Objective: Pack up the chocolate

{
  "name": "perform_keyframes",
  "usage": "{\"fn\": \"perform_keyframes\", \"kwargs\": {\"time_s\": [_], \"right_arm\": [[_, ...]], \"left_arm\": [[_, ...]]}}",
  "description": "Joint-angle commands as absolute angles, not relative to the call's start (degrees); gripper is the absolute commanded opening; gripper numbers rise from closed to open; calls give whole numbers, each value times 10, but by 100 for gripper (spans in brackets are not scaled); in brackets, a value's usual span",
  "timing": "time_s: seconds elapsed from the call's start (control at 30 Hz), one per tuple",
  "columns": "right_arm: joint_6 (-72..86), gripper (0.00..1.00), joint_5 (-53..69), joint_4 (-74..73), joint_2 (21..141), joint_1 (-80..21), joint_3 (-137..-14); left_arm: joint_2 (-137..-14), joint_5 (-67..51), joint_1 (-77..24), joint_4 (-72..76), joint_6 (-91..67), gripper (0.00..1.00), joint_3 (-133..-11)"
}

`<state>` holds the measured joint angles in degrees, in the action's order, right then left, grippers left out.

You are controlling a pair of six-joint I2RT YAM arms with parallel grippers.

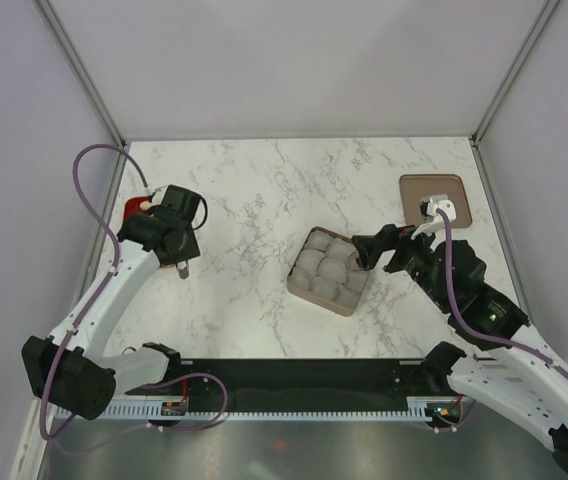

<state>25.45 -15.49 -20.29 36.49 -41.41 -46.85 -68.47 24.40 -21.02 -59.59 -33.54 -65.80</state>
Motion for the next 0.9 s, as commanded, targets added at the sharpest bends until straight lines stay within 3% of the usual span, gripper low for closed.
{"fn": "perform_keyframes", "kwargs": {"time_s": [0.0,0.33,0.47,0.87], "right_arm": [[246,96,-117,-162,367,-413,-457],[244,96,-82,-160,369,-413,-453],[250,96,-83,-159,365,-413,-452],[247,96,-87,-156,372,-413,-452]], "left_arm": [[-656,262,-186,-639,-367,49,-619],[-671,276,-126,-629,-352,52,-601],[-672,225,-103,-583,-323,53,-591],[-690,223,-93,-562,-308,54,-577]]}}
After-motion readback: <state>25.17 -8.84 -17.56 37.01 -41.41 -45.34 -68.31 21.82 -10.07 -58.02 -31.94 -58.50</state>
